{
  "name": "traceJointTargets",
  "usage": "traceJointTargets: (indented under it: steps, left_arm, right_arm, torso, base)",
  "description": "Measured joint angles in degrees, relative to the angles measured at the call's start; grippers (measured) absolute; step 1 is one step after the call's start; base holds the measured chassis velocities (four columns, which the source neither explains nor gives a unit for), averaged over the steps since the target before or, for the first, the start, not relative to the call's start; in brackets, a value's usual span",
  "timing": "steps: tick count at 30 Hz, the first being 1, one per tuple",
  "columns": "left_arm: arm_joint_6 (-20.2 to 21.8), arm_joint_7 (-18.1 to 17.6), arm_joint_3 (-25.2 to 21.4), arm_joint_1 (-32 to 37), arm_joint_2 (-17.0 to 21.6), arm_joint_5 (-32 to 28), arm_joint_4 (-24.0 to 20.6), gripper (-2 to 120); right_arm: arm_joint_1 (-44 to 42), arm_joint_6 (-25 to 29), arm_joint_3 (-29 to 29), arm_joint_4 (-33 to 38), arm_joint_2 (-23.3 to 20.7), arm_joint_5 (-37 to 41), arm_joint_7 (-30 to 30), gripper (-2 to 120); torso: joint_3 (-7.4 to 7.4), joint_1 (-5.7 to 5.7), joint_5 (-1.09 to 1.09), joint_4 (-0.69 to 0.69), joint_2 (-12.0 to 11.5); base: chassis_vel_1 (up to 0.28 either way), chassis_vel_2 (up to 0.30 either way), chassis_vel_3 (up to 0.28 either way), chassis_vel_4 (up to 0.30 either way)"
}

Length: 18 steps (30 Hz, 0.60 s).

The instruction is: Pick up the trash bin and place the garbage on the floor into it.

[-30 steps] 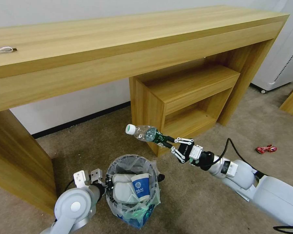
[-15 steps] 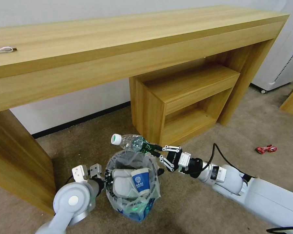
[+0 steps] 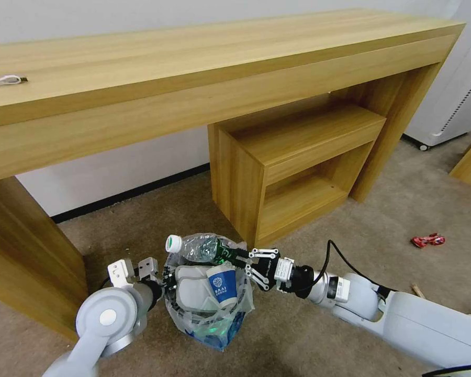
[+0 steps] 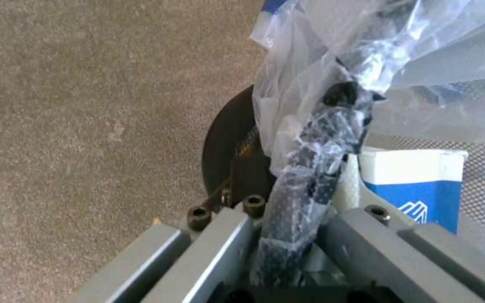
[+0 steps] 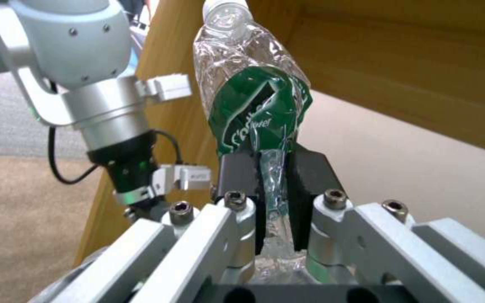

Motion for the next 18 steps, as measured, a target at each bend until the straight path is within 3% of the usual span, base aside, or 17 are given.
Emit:
traceJointTargets:
  steps: [18]
  left_arm:
    - [-0.14,-0.07,-0.68,0.75,0.37,-0.46,-1.50,0]
  right_arm:
    - [-0.64,0.21,-3.57,-3.59,2.71,-2.53,0.59,7]
  torso:
    - [0.00,0.00,0.00,0.00,0.00]
  base:
    - [0.000,0.000,0.000,0.000]
